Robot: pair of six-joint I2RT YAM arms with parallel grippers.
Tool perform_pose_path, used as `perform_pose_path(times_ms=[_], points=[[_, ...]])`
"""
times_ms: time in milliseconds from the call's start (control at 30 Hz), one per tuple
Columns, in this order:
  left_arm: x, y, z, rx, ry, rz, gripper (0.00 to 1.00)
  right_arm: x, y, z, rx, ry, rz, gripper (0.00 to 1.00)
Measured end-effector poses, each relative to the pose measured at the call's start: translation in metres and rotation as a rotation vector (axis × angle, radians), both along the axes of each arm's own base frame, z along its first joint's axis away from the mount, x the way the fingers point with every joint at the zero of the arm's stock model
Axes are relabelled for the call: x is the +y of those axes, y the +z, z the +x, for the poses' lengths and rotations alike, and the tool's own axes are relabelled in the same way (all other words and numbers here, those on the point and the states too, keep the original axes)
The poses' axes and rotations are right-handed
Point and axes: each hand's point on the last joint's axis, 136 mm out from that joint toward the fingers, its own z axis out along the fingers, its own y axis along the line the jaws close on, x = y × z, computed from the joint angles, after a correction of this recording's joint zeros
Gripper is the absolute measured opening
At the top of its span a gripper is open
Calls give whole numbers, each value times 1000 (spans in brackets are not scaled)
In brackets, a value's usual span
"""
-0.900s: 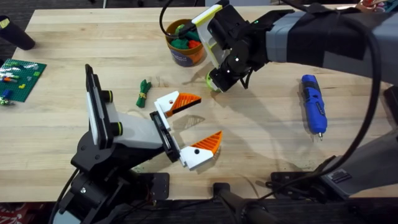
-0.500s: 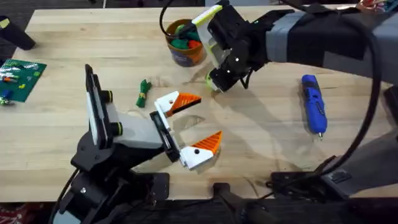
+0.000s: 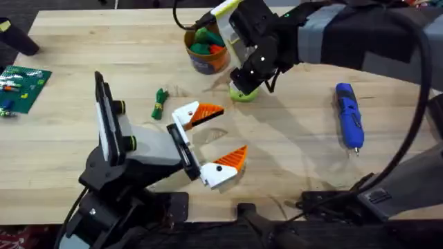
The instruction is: Pick up the gripper from the table and insert it into the empty holder that is missing its gripper. Then pick up a screw, insert it into the mounting hole, and use the screwdriver to tighten it. Finally, clean up the table by picking up the vegetable and placing it into the bucket.
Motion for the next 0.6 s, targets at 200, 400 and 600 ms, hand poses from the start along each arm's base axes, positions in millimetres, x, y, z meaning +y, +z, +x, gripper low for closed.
perform_pose_path(times_ms=[200, 400, 600], points=[[0, 0, 0, -1, 0, 0, 984, -2, -1, -2, 11, -3, -7, 431], [0, 0, 0, -1, 1, 0, 984, 2, -1, -7, 35, 13, 16, 991], [0, 0, 0, -1, 1, 0, 984, 8, -1, -11, 54, 30, 47, 720]])
